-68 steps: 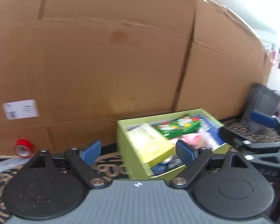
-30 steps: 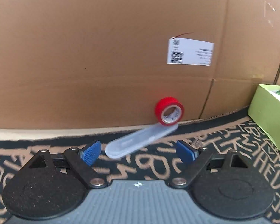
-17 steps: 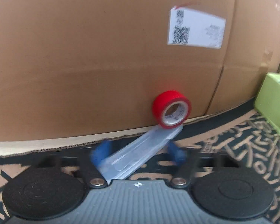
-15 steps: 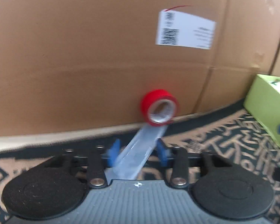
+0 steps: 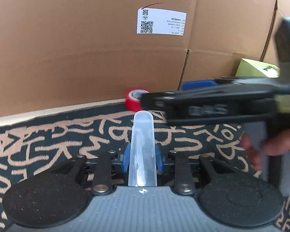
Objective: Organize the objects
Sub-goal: 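Grasp the clear tube case with the left tool while the right tool grasps the red tape roll, then carry the tube case and red tape roll over the lime-green box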
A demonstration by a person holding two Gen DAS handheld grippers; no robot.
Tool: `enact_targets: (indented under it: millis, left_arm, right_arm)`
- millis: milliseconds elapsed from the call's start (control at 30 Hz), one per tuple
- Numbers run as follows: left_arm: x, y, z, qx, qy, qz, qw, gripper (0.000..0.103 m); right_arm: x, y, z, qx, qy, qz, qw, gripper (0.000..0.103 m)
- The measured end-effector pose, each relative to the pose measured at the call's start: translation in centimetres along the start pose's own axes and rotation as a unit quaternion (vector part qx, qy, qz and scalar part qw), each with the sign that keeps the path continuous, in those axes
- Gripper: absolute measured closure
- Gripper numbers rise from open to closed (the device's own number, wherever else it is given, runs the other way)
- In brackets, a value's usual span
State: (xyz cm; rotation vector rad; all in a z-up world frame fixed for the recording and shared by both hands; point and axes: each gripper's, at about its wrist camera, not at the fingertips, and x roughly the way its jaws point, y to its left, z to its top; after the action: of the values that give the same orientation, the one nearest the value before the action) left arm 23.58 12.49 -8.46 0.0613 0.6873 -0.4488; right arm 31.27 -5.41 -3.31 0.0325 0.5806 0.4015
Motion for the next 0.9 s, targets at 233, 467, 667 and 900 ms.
enact_targets:
  millis: [233, 467, 667, 900]
  left_arm:
    - [-1.2, 0.3, -0.9, -0.008, 0.002, -0.008, 0.9999, 0.075]
    - [-0.6, 0.1, -0.6, -0.003, 0.002, -0.008, 1.0000, 0.075]
    - [0.2, -0.5, -0.2, -0.006, 0.001, 0.011, 0.9999, 0.075]
    - [-1.0, -2.0, -0.7, -0.011, 0.027, -0.009, 0.9995, 0.075]
  right_arm:
    - [3.7, 1.4, 0.9, -0.036, 0.021, -0.001, 0.999, 0.024]
    - [5.6, 1.6, 0.4, -0.044, 0.045, -0.015, 0.998, 0.059]
    - [1.6, 0.8, -0.7, -0.058, 0.017, -0.025, 0.998, 0.059]
    - [-5.6, -0.8, -3.8, -0.045, 0.028, -0.021, 0.998, 0.059]
